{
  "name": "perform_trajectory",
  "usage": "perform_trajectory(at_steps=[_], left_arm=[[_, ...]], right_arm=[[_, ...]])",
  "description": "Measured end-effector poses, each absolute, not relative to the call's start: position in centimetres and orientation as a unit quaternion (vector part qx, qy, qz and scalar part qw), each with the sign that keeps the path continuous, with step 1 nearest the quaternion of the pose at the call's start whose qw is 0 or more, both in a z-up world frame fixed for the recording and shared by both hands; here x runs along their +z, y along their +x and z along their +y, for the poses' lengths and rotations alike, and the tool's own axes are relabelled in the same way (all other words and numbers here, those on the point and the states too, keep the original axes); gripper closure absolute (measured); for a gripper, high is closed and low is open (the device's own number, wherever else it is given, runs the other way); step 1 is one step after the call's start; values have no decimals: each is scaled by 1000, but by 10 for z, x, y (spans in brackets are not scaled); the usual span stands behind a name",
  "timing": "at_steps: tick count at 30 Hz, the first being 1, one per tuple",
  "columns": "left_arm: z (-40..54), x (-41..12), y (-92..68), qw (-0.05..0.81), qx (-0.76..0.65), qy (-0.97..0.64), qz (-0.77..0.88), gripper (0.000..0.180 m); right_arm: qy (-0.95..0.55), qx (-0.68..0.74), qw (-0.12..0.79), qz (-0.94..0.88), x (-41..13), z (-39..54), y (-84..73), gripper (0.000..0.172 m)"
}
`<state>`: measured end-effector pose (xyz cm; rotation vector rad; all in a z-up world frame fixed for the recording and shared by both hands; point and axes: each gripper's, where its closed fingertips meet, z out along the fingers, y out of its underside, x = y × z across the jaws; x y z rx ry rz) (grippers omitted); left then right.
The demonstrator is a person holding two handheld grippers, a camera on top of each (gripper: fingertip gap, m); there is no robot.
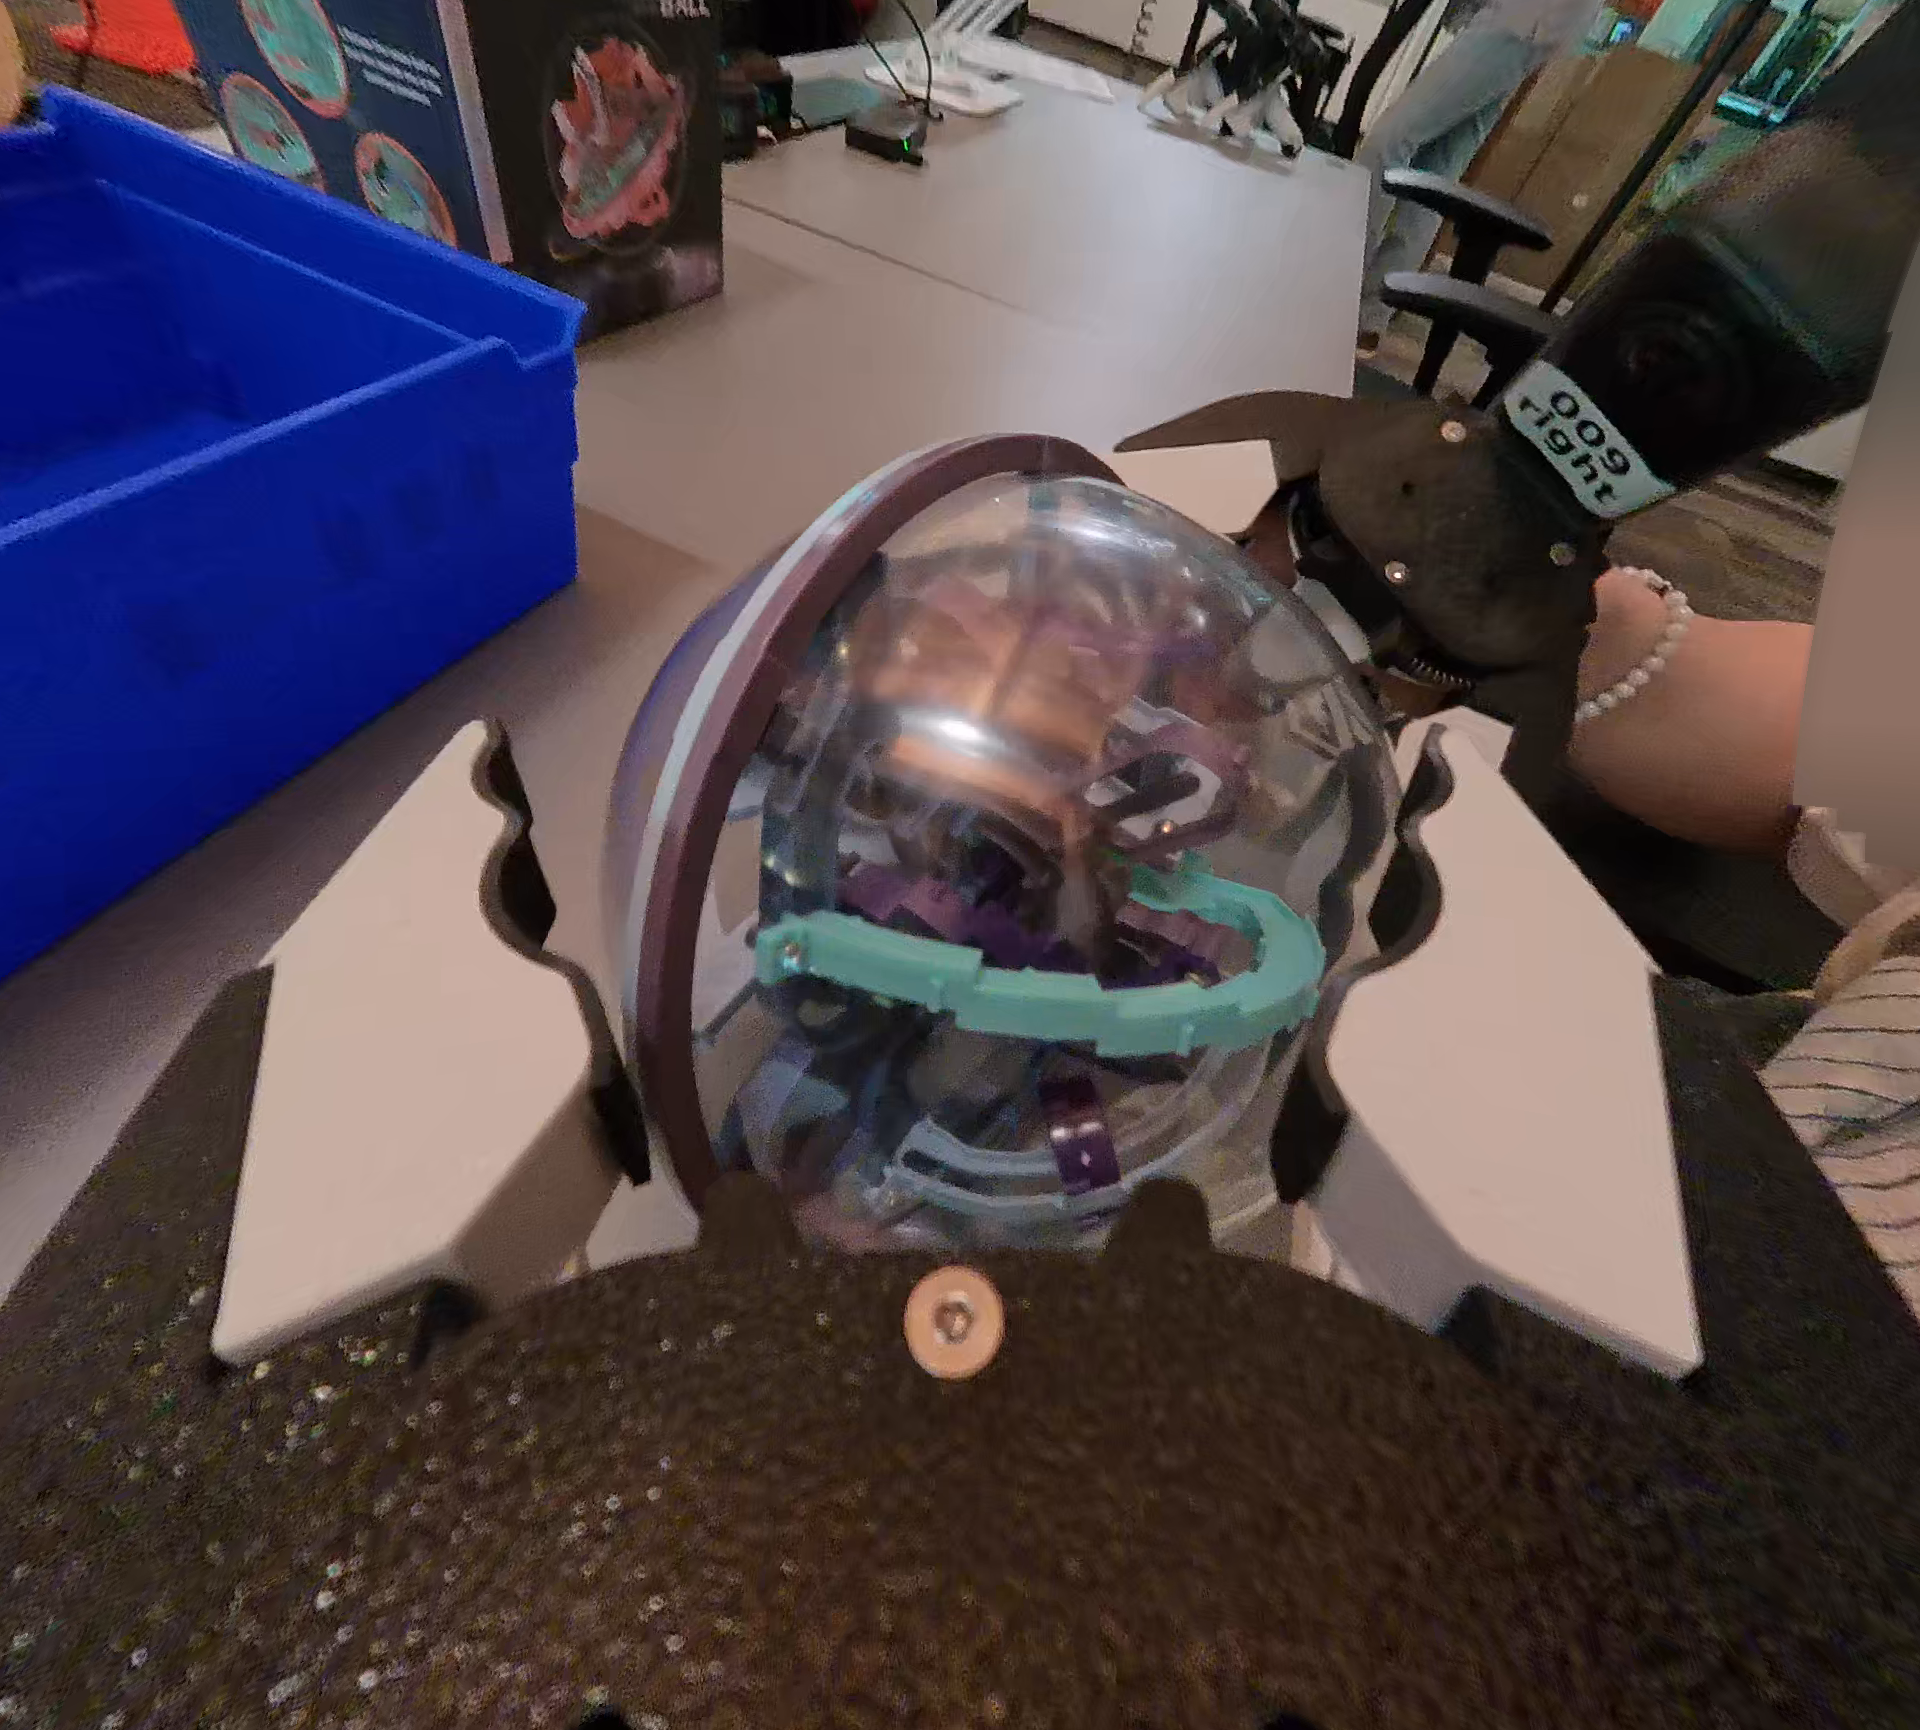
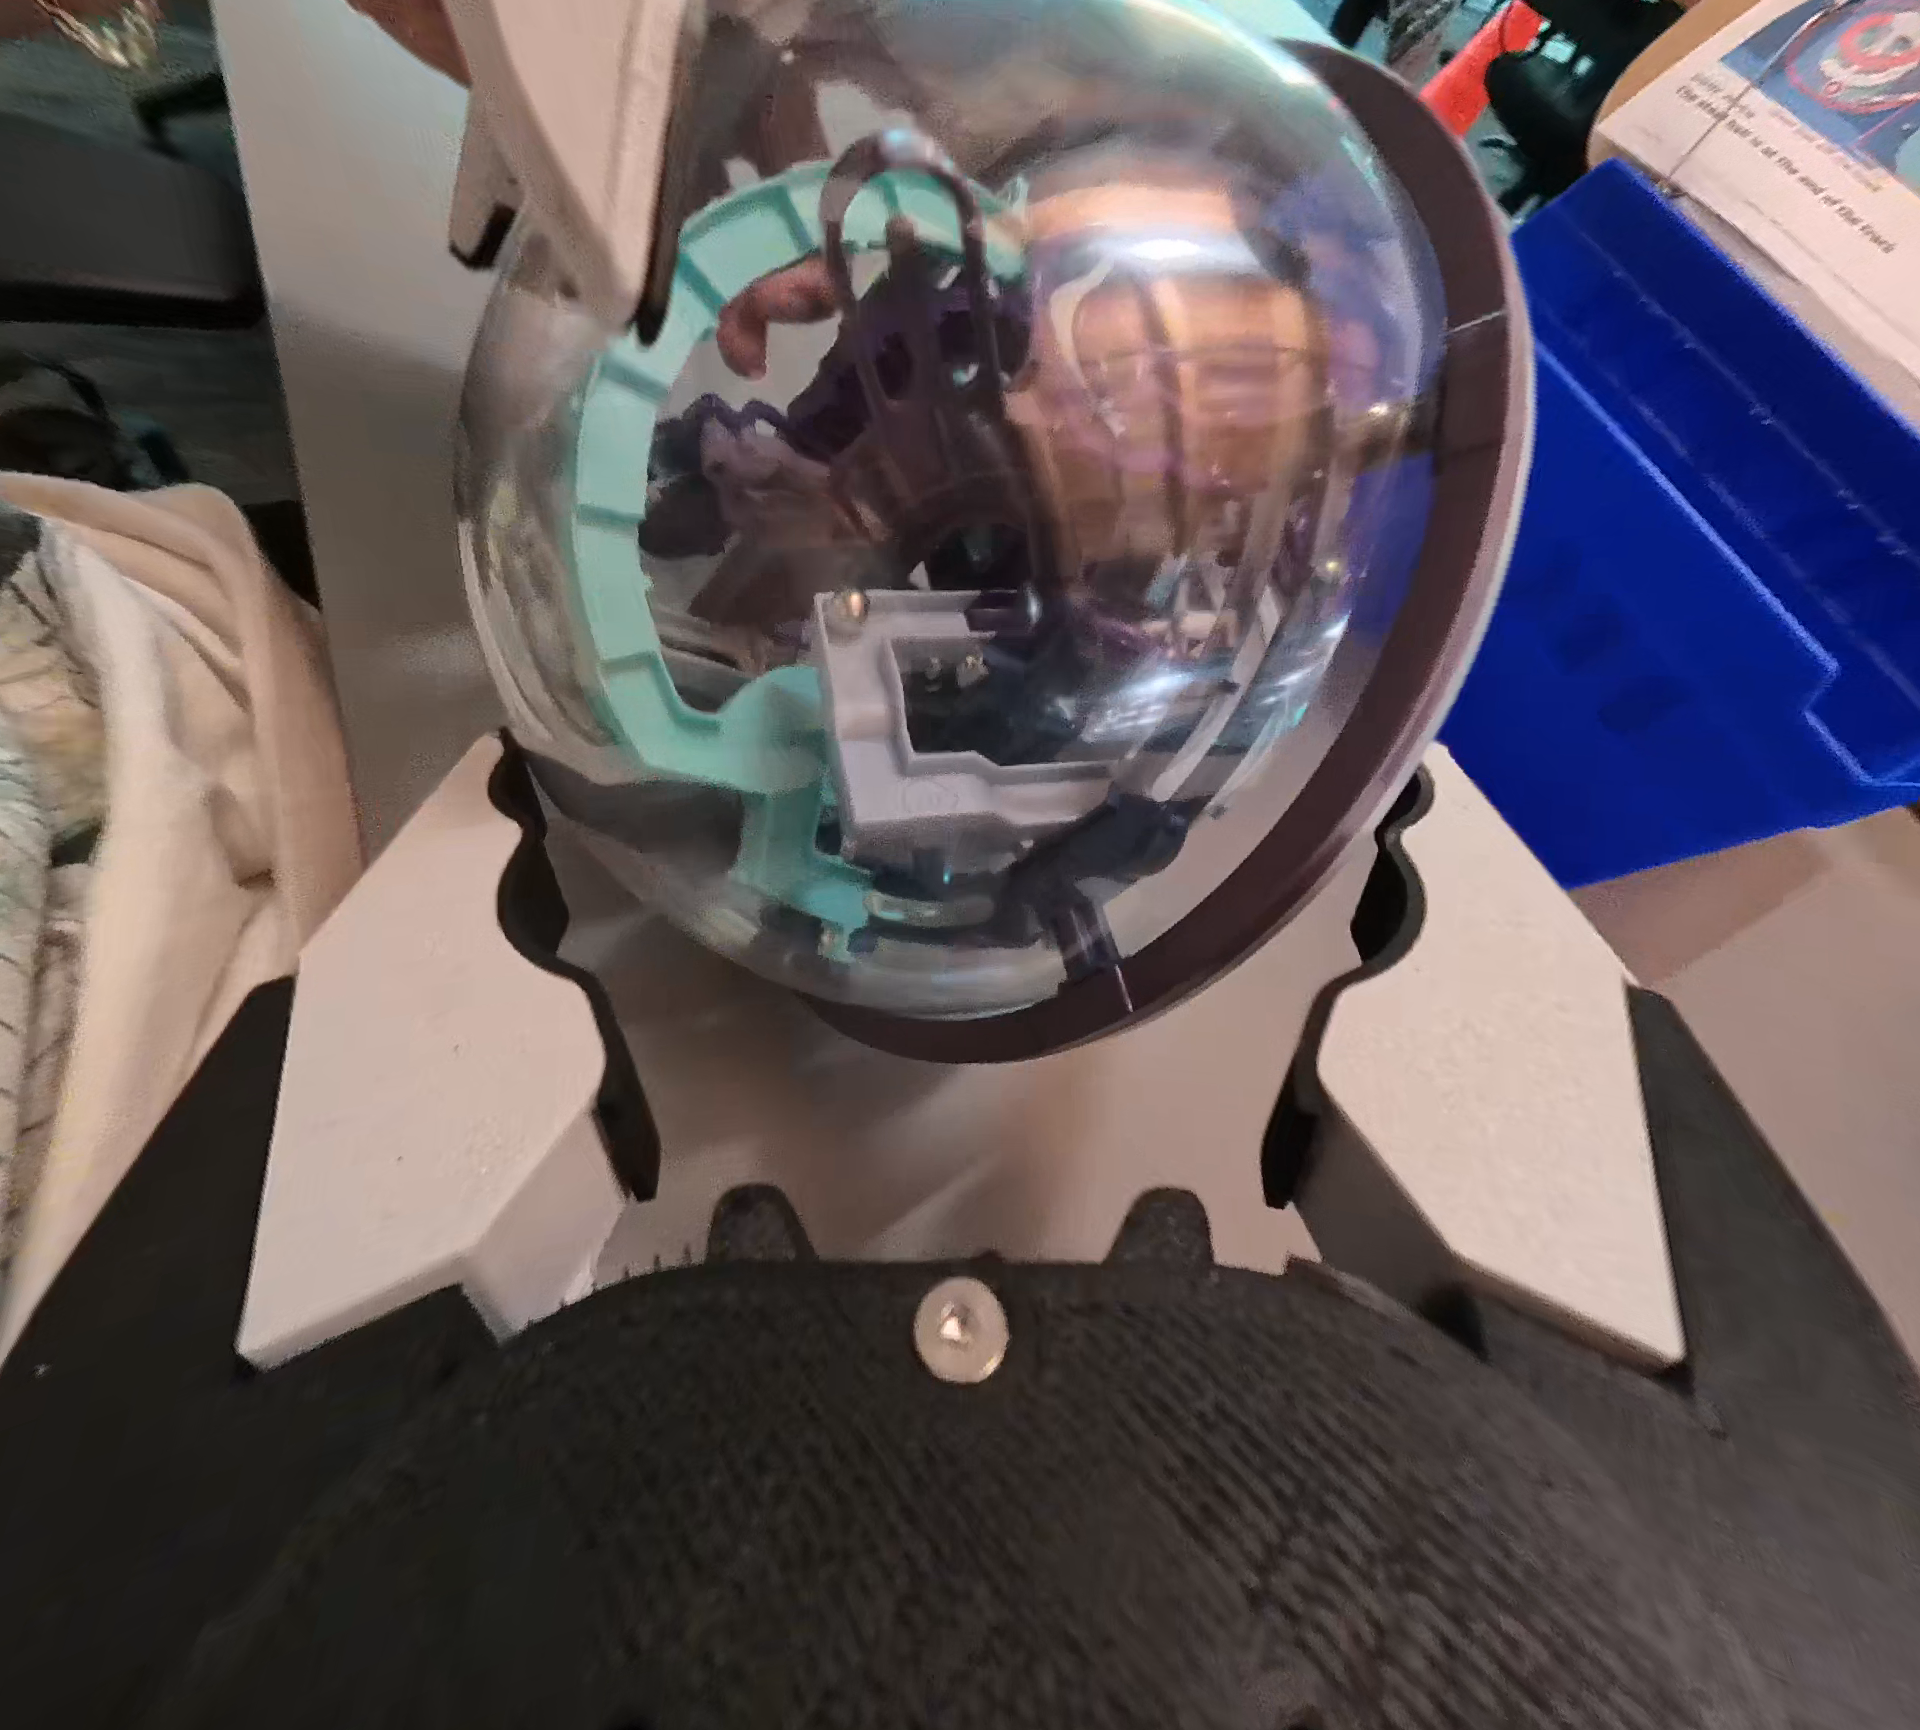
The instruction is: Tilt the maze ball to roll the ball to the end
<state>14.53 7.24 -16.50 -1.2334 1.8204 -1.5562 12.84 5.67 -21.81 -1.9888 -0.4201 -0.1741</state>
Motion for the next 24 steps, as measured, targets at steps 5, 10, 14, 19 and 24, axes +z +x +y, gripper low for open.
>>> perform_trajectory(at_steps=[5, 10, 14, 19, 24], left_arm=[[78, -160, 143, 266, -574, -445, 634, 26], [81, -166, 141, 260, -583, -500, 586, 23], [76, -177, 138, 210, -581, -535, 577, 23], [79, -178, 139, 218, -559, -550, 580, 23], [77, -182, 137, 195, -548, -535, 612, 23]], right_arm=[[-834, -109, 513, -170, -222, 55, 131, 19], [-836, -111, 515, -153, -222, 52, 132, 20], [-837, -122, 510, -154, -224, 51, 132, 21], [-831, -141, 515, -156, -219, 52, 132, 25], [-826, -117, 528, -160, -216, 50, 128, 27]])
